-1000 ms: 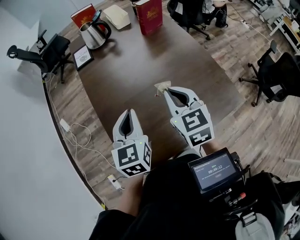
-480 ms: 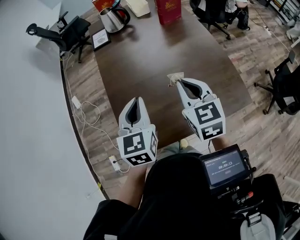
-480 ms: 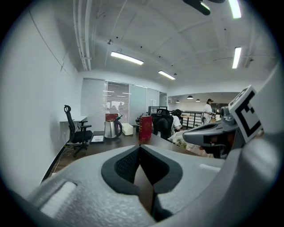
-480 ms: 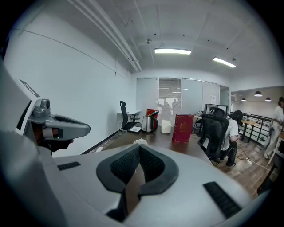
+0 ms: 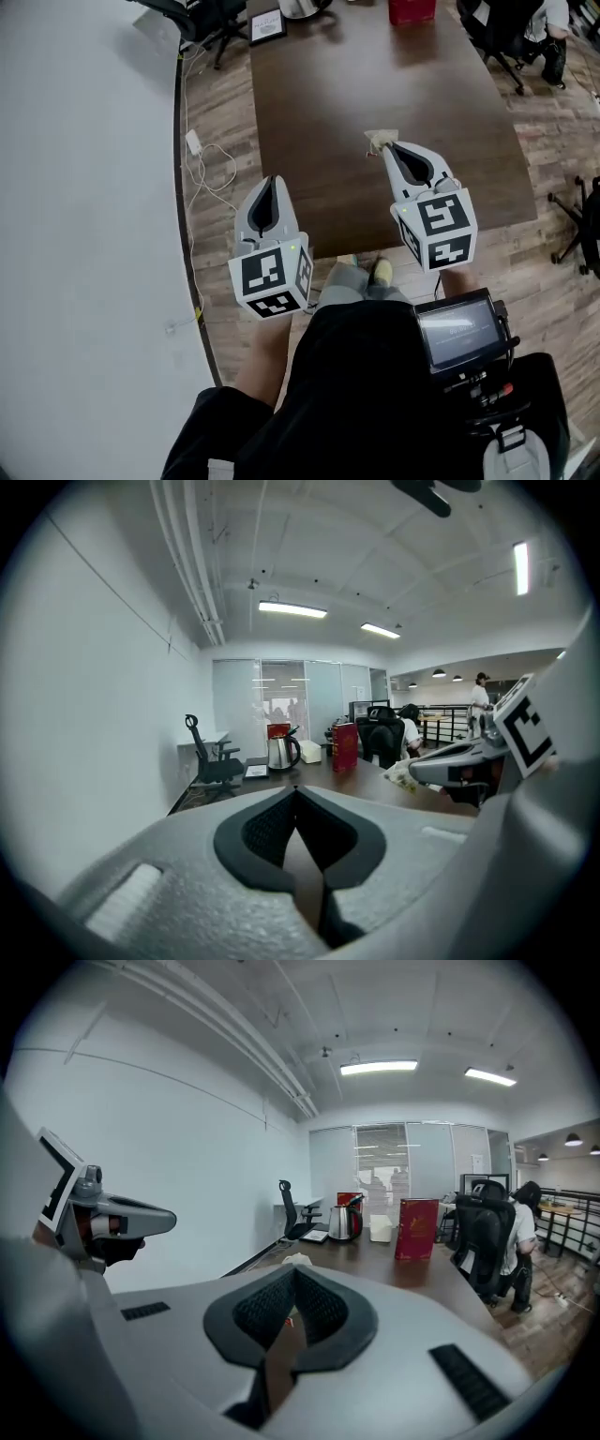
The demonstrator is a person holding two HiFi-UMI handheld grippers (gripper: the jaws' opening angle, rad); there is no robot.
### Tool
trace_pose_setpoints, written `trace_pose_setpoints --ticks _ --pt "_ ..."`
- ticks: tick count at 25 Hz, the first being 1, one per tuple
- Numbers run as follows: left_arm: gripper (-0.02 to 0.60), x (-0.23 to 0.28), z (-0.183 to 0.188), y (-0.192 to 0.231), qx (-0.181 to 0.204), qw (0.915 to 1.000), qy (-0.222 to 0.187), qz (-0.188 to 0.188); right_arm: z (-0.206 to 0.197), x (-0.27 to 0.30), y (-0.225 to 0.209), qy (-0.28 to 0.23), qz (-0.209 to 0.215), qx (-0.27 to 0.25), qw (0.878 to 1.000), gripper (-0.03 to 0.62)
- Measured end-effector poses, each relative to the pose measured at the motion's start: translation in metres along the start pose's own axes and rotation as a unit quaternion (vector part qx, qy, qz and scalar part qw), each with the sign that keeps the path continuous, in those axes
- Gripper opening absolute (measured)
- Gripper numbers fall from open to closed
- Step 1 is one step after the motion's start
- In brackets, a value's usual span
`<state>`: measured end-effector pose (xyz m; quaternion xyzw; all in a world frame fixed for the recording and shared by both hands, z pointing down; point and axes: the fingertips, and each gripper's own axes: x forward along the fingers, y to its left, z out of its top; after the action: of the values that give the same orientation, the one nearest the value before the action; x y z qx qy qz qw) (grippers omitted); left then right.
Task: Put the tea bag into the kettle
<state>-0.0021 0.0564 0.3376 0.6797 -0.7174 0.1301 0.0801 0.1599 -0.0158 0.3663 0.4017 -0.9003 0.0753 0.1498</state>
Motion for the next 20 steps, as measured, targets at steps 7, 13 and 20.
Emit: trace_pose_setpoints --ticks 7,13,20 --pt "0.005 -0.030 0.001 0.026 -0.003 0.9990 -0.006 0.044 0.013 0.006 0.036 -0.014 0.044 -0.016 0.999 0.008" --pt "0.003 -0.034 0.008 0.033 -0.002 0.9987 -0.009 0.051 0.027 0.007 0.052 -0.025 0.062 -0.022 0.998 0.008" --pt "0.005 -0.027 0.018 0.027 0.013 0.9991 -0.008 0.038 0.034 0.008 0.045 -0.028 0.057 -0.009 0.998 0.008"
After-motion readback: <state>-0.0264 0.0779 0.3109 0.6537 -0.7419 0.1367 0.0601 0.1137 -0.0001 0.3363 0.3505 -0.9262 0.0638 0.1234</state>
